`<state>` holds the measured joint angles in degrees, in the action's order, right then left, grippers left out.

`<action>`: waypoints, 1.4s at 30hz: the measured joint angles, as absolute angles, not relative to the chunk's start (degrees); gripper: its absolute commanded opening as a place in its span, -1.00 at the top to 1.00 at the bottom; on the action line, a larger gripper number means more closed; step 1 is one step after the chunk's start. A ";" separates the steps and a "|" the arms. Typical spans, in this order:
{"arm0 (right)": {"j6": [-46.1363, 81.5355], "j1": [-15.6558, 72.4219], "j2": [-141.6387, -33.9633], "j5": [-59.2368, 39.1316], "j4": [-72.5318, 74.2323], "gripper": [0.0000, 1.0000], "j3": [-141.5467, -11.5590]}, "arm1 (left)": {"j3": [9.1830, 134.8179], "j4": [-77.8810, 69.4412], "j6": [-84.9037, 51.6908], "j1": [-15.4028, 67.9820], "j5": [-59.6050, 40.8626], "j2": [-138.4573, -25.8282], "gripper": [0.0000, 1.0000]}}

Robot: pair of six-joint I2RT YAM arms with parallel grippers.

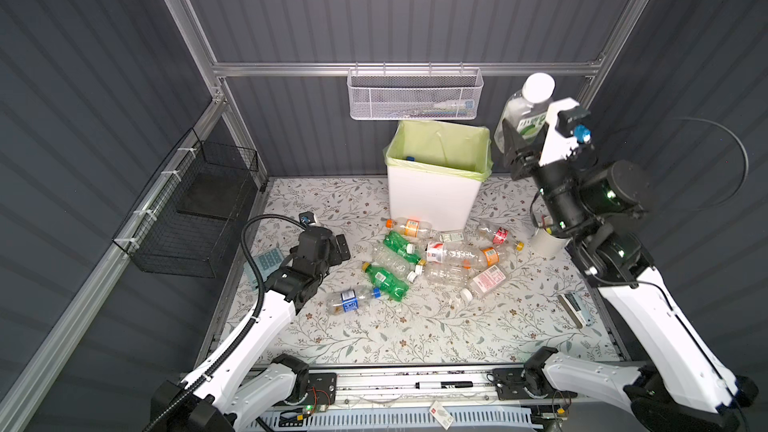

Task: Throw the plastic bottles in the bin
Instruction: 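Lift the lime-labelled bottle with the right gripper over the bin and release, then lower the right gripper to the square red-printed bottle near the pen cup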

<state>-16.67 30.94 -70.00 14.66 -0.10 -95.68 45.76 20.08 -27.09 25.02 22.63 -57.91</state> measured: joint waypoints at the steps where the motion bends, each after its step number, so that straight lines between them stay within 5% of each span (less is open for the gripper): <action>1: -15.31 29.45 -73.65 13.04 -1.61 -0.06 -99.39 | 45.76 20.08 -27.27 25.02 22.63 -57.91 -1.00; 5: -10.22 25.74 -91.77 6.94 -14.83 -0.24 -118.15 | 45.69 20.08 -27.53 25.02 22.63 -57.91 -1.00; 8: -6.39 24.01 -103.11 5.13 -26.26 -0.98 -127.24 | 45.60 20.12 -27.55 25.02 22.65 -57.87 -1.00; 13: -3.38 22.85 -104.25 8.97 -33.56 -0.98 -121.08 | 45.21 20.10 -27.70 25.02 22.65 -57.69 -1.00; 23: 2.74 20.78 -75.00 16.64 -23.62 -0.98 -93.36 | 44.16 19.59 -28.34 25.02 21.98 -57.78 -0.99; 42: 41.32 12.99 -53.91 15.84 -30.76 -0.98 -45.45 | 42.17 17.61 -28.25 25.02 21.80 -58.39 -1.00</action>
